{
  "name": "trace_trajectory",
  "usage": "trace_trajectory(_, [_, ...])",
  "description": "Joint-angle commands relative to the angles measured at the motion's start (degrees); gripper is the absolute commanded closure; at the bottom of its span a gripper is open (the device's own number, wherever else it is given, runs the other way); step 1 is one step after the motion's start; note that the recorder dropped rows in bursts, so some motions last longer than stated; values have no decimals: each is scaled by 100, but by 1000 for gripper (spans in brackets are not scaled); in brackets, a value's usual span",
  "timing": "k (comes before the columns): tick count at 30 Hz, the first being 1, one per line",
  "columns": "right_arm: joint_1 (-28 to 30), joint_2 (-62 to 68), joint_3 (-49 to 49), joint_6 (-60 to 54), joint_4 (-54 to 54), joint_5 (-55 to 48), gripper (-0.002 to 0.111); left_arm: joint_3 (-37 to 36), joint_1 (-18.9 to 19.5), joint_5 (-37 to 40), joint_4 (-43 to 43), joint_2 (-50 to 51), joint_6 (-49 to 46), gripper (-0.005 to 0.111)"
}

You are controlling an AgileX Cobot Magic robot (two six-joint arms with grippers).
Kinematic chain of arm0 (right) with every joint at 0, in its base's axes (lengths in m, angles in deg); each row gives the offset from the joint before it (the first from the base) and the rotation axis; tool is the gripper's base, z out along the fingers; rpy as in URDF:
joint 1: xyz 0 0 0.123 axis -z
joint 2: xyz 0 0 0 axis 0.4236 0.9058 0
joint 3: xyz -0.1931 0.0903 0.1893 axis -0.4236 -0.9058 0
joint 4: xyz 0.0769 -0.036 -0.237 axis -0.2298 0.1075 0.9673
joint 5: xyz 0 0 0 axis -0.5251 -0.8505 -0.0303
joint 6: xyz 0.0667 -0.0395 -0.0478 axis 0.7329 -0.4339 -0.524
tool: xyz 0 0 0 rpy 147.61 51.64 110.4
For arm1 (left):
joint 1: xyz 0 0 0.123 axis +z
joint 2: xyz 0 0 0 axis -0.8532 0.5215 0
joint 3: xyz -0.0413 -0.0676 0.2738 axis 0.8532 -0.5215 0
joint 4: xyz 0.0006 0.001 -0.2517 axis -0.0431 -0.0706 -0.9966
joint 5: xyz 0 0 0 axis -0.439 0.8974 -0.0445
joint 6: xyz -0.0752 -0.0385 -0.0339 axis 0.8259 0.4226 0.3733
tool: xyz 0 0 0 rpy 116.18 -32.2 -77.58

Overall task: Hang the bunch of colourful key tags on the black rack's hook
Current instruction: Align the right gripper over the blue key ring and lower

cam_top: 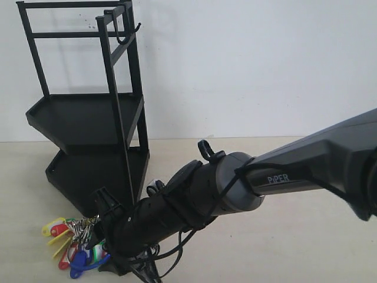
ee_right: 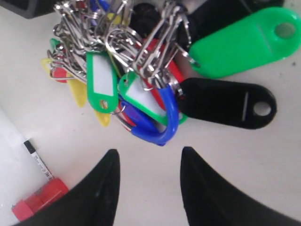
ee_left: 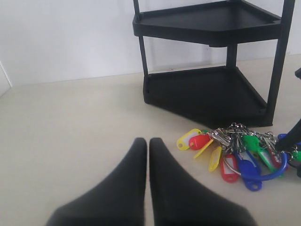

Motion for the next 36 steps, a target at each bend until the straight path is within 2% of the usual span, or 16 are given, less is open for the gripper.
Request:
trace_trajectory(1, [-53, 78, 16, 102, 54, 17, 68, 8, -7, -42, -20, -12, -6, 102])
trace_trajectory(36, [-62, 166, 16, -82, 65, 532, 68, 8, -7, -42, -20, -12, -6, 102])
